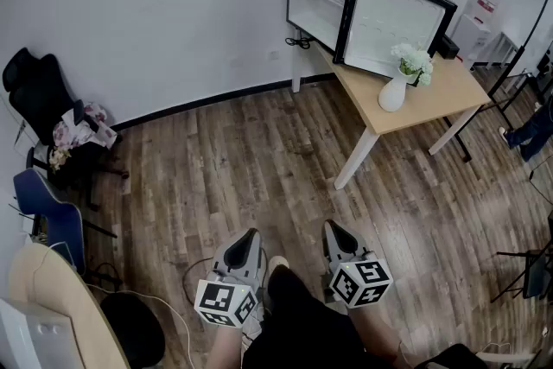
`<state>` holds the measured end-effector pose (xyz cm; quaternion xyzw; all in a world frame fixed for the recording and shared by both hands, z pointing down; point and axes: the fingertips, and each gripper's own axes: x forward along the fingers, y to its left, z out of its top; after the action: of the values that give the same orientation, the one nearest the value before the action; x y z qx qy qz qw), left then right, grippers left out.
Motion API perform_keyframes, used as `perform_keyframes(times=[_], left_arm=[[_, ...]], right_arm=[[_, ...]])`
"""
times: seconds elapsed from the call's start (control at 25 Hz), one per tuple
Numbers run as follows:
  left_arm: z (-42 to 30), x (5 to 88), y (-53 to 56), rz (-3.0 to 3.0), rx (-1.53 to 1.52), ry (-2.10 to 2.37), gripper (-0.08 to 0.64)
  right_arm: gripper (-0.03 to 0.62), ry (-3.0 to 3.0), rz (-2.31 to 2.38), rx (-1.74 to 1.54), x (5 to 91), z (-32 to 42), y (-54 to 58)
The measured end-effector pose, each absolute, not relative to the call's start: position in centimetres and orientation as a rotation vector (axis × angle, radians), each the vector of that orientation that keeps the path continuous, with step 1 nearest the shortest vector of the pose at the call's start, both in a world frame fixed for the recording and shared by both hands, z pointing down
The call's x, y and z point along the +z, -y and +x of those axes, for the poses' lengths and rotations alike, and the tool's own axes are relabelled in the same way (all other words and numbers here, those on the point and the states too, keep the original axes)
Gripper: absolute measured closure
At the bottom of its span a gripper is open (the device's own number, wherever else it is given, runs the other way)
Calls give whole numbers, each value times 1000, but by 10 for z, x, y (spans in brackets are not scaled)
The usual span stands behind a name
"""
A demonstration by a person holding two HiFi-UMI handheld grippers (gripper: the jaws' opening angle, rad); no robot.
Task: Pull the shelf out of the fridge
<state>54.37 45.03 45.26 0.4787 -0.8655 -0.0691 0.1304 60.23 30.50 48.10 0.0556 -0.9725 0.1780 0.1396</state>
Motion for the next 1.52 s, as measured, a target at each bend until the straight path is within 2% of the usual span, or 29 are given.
perform_keyframes(times=[0.24,0.52,1.12,1.52], left_arm=[[606,454,-456,1343,-164,2504,548],[618,444,-432,1316,-127,2533,546],[581,437,-375,1247,-147,2603,546],[517,448,-348,1201,-145,2620,546]], right_arm=[[601,2818,113,525,467,664,-320],[600,2871,88,500,443,675,-294],[600,2833,33,552,451,637,-235],[600,2819,-12,567,460,576,-210]])
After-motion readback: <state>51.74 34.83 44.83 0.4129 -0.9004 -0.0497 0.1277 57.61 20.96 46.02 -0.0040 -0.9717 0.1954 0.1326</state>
